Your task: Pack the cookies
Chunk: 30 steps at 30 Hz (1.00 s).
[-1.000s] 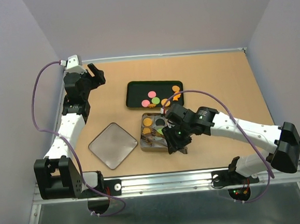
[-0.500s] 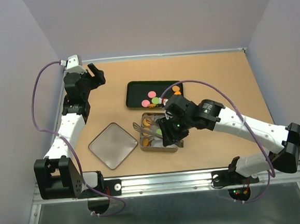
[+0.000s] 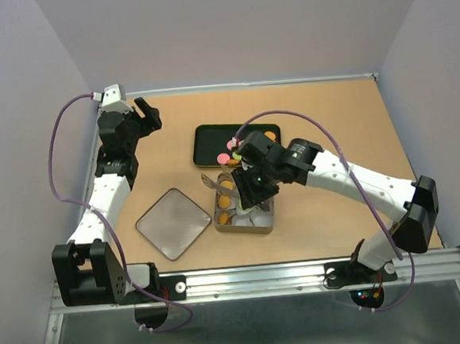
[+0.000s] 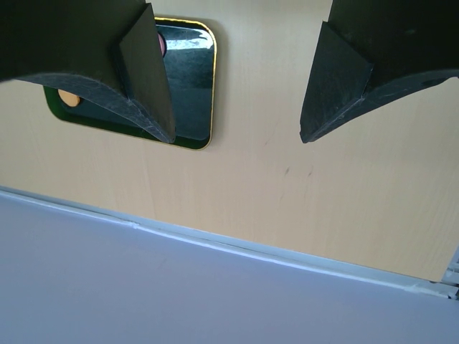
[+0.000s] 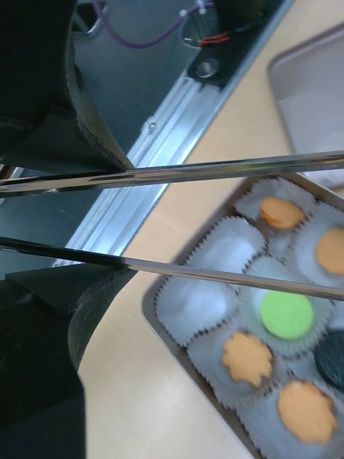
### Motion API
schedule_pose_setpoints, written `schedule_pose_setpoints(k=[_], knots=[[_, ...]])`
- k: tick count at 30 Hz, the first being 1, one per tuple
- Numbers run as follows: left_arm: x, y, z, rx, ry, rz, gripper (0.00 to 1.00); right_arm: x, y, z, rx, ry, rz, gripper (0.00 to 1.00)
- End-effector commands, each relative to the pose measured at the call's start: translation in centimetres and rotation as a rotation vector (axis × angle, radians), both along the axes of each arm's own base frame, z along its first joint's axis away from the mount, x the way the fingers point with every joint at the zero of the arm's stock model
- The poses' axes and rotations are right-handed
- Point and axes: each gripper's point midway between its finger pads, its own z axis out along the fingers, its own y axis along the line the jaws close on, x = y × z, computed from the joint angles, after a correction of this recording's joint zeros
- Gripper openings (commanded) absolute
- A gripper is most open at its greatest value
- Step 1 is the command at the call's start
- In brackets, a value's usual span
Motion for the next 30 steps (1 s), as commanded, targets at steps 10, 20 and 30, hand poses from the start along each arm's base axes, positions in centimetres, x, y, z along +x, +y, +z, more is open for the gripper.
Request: schedule_pose_setpoints(k=[10,20,30], knots=[[-0.3,-0.6,2.6,0.005,-0.077,-0.026,0.81,11.0,-2.8,1.0,-0.027,-0.104,-0.180,0.51],[-0.2,-0.9,2.5,-0.005,-0.070,-0.039,0.81,14.5,-1.1,-2.1,-0.060,-0.064,-0.194,0.50],[-0.2,-1.1,2.3,-0.014,-0.064,-0.050,0.81,16.1,-1.0,-3.7,-0.087,-0.058,-0.211,0.49]])
